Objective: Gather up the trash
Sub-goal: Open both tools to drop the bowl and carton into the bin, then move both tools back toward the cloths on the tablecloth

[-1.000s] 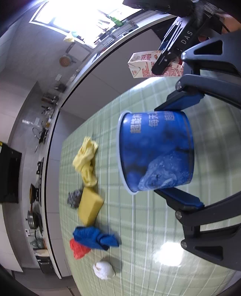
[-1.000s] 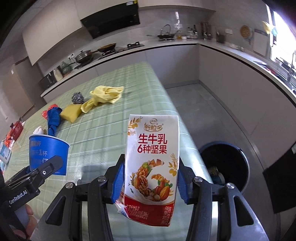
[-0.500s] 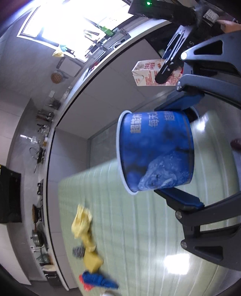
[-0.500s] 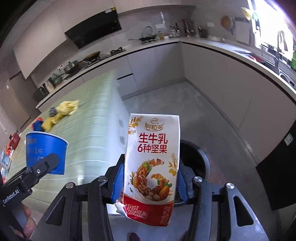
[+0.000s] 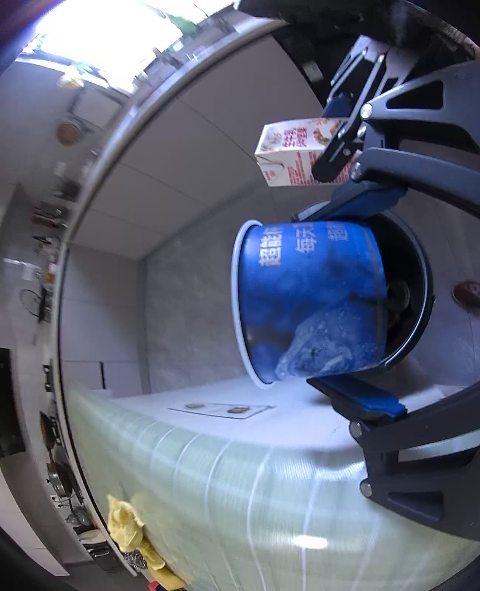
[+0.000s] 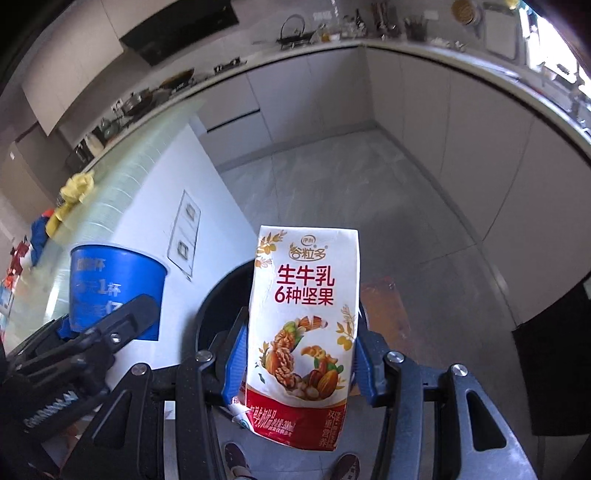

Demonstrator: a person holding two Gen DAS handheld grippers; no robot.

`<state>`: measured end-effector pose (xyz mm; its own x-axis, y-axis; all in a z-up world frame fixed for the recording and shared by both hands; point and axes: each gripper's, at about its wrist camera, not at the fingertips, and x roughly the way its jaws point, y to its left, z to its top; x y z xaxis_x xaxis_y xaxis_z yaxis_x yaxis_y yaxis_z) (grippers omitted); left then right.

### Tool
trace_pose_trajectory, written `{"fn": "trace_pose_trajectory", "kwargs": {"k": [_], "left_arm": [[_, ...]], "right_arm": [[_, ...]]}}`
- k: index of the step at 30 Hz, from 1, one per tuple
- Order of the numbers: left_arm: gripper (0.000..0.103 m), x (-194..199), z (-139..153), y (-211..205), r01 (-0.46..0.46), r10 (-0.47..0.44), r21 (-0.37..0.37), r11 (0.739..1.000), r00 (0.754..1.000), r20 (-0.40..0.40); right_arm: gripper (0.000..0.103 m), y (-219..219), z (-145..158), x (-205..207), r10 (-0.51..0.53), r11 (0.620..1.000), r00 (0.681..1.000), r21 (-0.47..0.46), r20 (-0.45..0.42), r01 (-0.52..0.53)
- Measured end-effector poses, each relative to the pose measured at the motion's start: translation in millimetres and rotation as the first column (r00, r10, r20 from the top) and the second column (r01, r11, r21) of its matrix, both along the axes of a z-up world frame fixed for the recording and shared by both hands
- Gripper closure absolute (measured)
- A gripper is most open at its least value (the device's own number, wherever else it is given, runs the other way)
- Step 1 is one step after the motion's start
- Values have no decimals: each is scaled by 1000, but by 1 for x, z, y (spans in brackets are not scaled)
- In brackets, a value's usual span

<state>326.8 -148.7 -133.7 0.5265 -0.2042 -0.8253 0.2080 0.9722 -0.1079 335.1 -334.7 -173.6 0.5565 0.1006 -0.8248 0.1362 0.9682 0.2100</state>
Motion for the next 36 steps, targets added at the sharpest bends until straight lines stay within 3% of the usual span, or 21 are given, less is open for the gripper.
{"fn": "trace_pose_trajectory", "kwargs": {"k": [6, 10, 12, 15, 21, 27, 36], "left_arm": [[25, 30, -31, -9, -53, 64, 127, 990, 995, -80], [24, 39, -32, -8, -78, 91, 128, 989, 991, -98], [23, 39, -24, -8, -76, 88, 128, 989, 992, -89], [23, 33, -4, -8, -76, 81, 61, 995, 993, -82], [22, 8, 72, 11, -42, 42, -64, 997, 999, 3], [19, -3, 128, 90, -64, 70, -70, 996, 994, 86], [19, -6, 127, 272, -242, 246, -53, 969, 966, 82]], "right_arm": [[49, -8, -44, 36, 45, 999, 995, 32, -86, -43], [36, -14, -55, 44, 32, 998, 995, 58, -99, -26], [36, -17, -49, 42, 18, 998, 996, 61, -86, -13], [36, -21, -31, 33, -34, 998, 999, 60, -39, 37], [36, -11, 33, 13, -86, 996, 995, 10, 50, 85], [35, 54, 96, 9, -51, 998, 989, 31, 141, 48], [33, 225, 125, 27, 79, 995, 978, 37, 194, -88]]}}
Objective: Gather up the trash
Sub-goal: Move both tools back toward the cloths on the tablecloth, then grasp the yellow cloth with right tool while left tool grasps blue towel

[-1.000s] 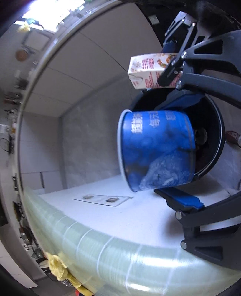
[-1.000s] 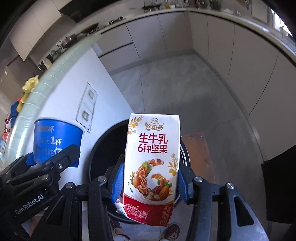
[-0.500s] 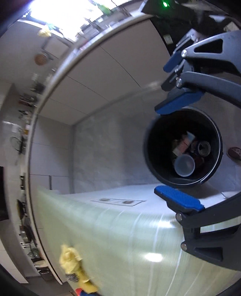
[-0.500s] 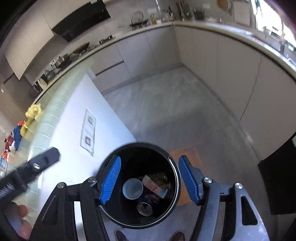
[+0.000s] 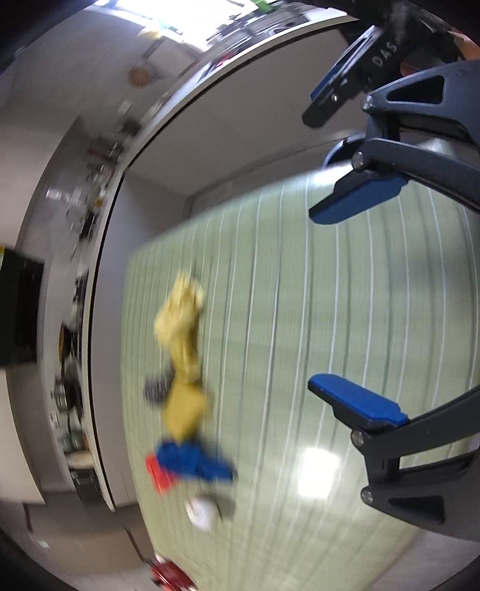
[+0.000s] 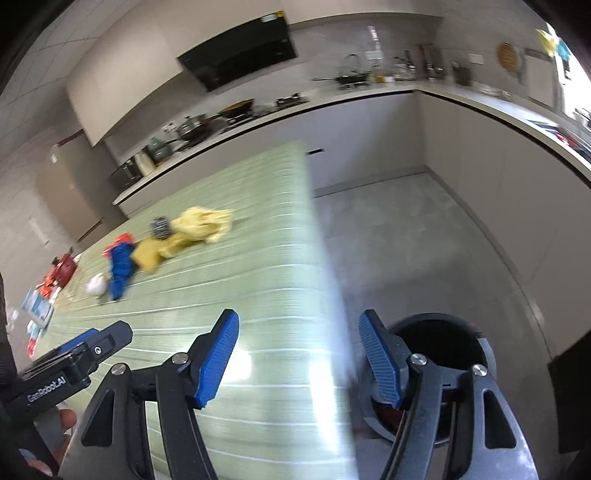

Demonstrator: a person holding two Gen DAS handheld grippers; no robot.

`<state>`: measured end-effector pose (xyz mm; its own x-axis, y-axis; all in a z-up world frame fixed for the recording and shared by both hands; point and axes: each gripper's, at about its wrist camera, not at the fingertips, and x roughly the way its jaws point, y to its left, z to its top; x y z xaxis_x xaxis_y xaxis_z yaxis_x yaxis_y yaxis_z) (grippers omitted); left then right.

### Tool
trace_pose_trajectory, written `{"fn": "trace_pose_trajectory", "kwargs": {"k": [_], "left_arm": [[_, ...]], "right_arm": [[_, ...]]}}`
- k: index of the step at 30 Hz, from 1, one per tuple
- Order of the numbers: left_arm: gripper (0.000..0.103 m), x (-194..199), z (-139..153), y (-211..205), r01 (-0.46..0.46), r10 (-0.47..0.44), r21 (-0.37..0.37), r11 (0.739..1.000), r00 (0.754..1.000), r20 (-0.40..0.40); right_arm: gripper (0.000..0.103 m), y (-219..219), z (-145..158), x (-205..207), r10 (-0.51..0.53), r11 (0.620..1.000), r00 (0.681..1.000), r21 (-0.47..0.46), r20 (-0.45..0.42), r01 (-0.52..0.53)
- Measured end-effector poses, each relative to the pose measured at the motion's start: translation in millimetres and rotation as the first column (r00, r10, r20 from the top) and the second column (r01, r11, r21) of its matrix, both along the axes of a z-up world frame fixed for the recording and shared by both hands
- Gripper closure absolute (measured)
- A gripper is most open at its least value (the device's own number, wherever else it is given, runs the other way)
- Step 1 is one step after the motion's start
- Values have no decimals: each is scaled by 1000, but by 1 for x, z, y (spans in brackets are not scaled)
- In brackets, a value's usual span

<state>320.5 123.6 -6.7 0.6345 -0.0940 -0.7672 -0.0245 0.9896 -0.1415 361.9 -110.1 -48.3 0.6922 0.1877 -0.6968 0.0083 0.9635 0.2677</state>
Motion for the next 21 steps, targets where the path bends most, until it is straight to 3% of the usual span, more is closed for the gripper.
{"fn": "trace_pose_trajectory", "kwargs": {"k": [4, 10, 16, 21], "left_arm": [[19, 4, -4, 68, -58, 58, 7, 998, 998, 0], [19, 12, -9, 132, -125, 125, 5, 992, 992, -2], [19, 34, -16, 160, -160, 160, -23, 987, 987, -8], [19, 64, -20, 166, -176, 176, 0, 984, 984, -14]], "right_arm": [[33, 79, 2, 7, 44, 999, 999, -3, 9, -44], [33, 154, 3, 23, 103, 995, 995, -12, 1, -103], [33, 185, 4, 51, 150, 988, 989, -37, -1, -150], [33, 190, 1, 90, 174, 984, 985, -35, 8, -174]]}}
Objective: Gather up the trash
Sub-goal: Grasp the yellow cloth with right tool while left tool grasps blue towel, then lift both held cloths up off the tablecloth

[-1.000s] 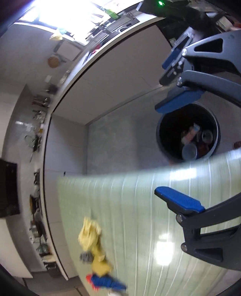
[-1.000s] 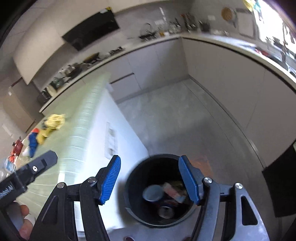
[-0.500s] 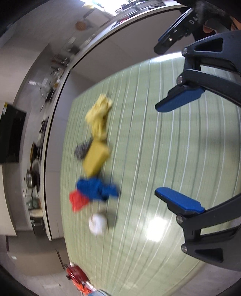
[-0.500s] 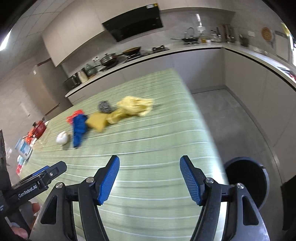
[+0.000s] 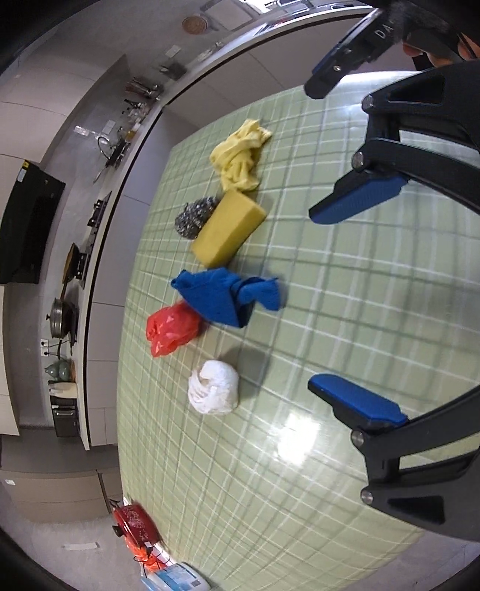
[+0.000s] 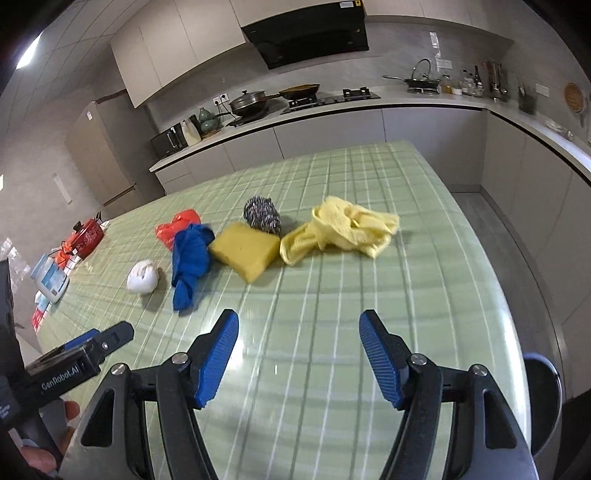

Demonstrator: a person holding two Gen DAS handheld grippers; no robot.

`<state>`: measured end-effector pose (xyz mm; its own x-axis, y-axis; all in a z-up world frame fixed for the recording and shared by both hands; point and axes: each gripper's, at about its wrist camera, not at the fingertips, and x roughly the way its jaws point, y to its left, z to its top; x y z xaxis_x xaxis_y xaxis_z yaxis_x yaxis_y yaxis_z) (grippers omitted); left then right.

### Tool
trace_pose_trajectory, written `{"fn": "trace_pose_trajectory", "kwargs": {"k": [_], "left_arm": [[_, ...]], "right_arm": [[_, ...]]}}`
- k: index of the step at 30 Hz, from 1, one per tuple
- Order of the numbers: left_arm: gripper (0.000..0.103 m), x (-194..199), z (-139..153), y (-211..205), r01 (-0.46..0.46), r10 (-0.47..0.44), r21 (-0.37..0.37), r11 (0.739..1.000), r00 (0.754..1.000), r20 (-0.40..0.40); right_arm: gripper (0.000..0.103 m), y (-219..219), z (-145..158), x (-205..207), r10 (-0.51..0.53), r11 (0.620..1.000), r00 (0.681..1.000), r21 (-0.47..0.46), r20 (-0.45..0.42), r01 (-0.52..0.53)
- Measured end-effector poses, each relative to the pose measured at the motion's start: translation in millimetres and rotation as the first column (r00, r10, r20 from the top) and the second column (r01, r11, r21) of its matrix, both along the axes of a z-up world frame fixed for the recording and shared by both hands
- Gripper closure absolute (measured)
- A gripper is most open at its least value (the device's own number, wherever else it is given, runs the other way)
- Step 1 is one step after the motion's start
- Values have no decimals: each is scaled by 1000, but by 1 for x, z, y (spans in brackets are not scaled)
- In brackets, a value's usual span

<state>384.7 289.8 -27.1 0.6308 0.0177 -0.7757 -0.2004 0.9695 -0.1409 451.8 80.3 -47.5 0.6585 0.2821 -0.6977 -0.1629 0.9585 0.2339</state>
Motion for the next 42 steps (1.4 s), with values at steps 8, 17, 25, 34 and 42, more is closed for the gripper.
{"fn": "trace_pose_trajectory", "kwargs": {"k": [8, 17, 25, 34, 42], "left_arm": [[19, 47, -5, 6, -25, 26, 8, 1000, 999, -21], [19, 87, -23, 14, 4, -2, 20, 1000, 999, -53], [19, 129, -41, 29, 24, -23, 19, 1000, 995, -93], [20, 138, -58, 30, 63, -62, 6, 998, 991, -122], [52, 128, -55, 24, 86, -84, 14, 996, 992, -98]], "right_arm": [[33, 10, -13, 58, 42, 998, 999, -49, -2, -42], [33, -8, -32, 112, -60, 995, 997, -78, -47, 56], [28, -5, -40, 153, -114, 988, 991, -108, -63, 107], [26, 8, -64, 180, -96, 983, 989, -169, -110, 77], [28, 12, -72, 178, -85, 976, 992, -210, -94, 63]]}}
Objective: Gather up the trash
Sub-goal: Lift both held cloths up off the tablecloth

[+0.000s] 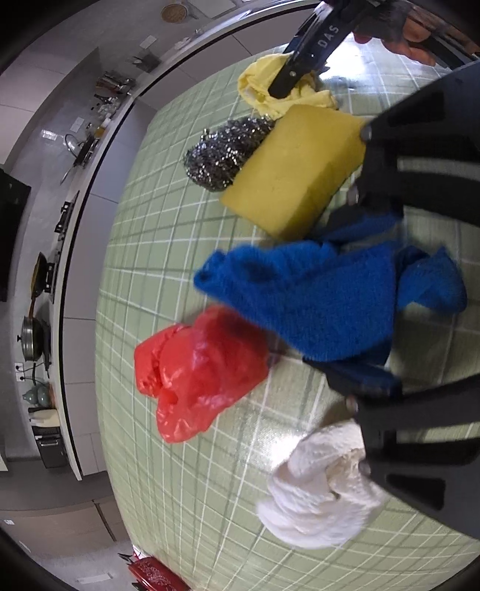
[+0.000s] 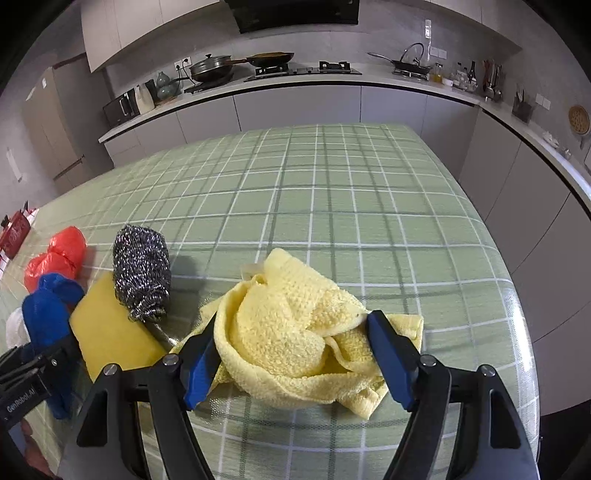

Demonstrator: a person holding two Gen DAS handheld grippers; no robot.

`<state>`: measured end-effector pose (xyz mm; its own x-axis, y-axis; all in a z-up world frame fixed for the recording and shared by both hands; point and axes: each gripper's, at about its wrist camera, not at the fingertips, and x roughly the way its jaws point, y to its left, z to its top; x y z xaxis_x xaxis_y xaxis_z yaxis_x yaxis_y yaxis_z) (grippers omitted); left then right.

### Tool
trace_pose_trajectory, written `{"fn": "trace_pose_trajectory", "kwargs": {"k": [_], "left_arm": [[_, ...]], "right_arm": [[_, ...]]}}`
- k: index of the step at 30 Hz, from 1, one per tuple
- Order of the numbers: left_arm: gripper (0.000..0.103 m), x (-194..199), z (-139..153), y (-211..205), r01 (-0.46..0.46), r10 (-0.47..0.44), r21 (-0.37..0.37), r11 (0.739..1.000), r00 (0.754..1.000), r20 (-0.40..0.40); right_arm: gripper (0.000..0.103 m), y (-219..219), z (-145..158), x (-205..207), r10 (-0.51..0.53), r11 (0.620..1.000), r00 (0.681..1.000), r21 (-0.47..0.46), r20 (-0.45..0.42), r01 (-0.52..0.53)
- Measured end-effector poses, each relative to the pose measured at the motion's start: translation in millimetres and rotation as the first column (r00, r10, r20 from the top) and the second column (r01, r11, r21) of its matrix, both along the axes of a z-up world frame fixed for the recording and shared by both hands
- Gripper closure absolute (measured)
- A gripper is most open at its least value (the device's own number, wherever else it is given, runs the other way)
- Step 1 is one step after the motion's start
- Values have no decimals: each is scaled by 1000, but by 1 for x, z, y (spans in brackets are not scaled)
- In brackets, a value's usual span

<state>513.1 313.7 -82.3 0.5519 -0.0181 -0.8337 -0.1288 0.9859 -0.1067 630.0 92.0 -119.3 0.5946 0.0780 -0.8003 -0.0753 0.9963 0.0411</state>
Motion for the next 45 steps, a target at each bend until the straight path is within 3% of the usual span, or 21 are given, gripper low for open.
{"fn": "trace_pose_trajectory", "kwargs": {"k": [11, 15, 18, 21, 29, 45], "left_arm": [[60, -7, 4, -2, 13, -13, -41, 999, 1000, -7], [60, -11, 5, -3, 21, -21, -39, 999, 1000, -1], [55, -7, 3, -2, 9, -10, -29, 1000, 1000, -14], [54, -5, 2, -1, 10, -10, -29, 1000, 1000, -11], [65, -15, 5, -3, 24, -24, -37, 999, 1000, 10], [65, -76, 39, -34, 71, -66, -53, 996, 993, 101]], "right_arm": [[58, -11, 3, -7, -16, 999, 1000, 34, -11, 16], [59, -22, 5, -16, -26, 996, 999, 84, -30, 29], [50, -24, 5, -18, -33, 997, 999, 76, -22, 35], [49, -23, 3, -17, -36, 997, 999, 72, -16, 37], [62, -31, 5, -29, -51, 992, 999, 116, -13, 52], [63, -55, 42, -101, -17, 975, 998, 220, 53, 5]]}}
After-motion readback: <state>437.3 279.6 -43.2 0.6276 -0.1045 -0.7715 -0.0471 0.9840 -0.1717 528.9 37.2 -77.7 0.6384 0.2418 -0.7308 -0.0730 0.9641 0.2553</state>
